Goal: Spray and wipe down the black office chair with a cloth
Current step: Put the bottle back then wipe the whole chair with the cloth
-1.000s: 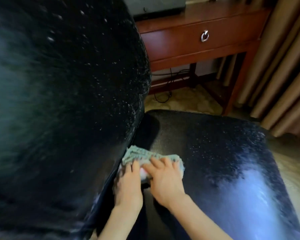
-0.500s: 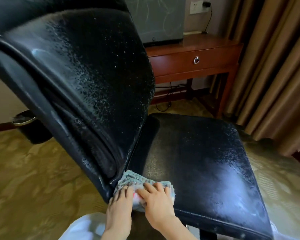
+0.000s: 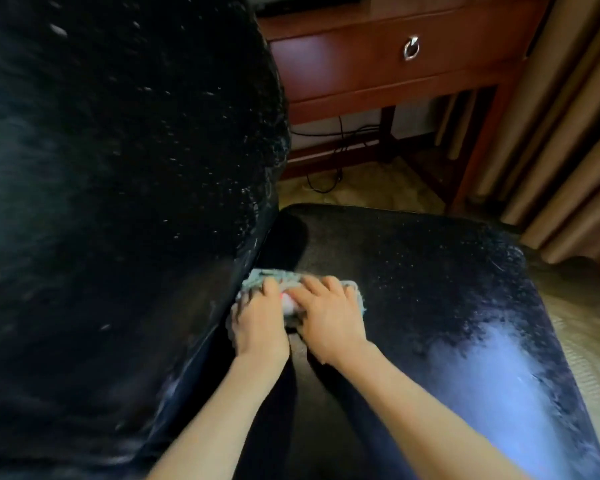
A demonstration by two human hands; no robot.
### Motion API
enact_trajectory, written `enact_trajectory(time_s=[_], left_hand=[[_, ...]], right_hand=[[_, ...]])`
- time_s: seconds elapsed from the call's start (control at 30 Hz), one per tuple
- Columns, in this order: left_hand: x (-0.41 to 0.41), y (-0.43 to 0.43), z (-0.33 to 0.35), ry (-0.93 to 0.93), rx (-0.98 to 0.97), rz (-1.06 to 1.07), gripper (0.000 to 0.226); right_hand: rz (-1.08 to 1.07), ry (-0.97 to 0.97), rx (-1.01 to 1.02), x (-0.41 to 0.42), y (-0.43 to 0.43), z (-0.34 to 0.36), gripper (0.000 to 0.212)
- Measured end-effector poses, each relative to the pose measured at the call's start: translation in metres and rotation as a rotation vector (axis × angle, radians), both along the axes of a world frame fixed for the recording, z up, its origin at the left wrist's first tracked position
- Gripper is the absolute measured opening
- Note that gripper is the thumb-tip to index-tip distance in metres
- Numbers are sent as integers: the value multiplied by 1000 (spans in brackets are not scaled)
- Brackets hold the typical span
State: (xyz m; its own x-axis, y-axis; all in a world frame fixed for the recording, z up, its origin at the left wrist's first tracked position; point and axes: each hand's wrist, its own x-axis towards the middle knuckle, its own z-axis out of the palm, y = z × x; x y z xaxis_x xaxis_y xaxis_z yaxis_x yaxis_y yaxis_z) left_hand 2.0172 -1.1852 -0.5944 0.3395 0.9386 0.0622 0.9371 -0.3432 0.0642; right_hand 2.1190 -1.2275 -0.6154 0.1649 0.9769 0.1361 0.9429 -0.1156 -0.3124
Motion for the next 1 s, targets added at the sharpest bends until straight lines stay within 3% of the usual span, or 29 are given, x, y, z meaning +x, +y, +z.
enact_trajectory(time_s=[0.17, 0.4, 0.47, 0.6, 0.8, 0.87, 1.0], left_hand=[[94, 94, -10, -166, -65, 79, 32], [153, 172, -11, -131, -9, -68, 32], [156, 178, -9, -82, -26, -88, 33], [144, 160, -7, -59, -56, -64, 36], [86, 83, 7, -47, -149, -134, 35], [60, 50, 12, -69, -189, -131, 31], [3, -27, 16, -134, -267, -210, 47]], right_hand=[[-68, -20, -77, 93, 86, 0, 42], [-158, -11, -74, 149, 158, -9, 61], [-145, -21, -131, 155, 164, -10, 75], [-117, -58, -145, 145, 148, -6, 78], [-52, -45, -85, 97, 66, -9, 44], [-44, -18, -80, 75, 32, -9, 43], [-37, 26, -67, 25, -46, -15, 43]])
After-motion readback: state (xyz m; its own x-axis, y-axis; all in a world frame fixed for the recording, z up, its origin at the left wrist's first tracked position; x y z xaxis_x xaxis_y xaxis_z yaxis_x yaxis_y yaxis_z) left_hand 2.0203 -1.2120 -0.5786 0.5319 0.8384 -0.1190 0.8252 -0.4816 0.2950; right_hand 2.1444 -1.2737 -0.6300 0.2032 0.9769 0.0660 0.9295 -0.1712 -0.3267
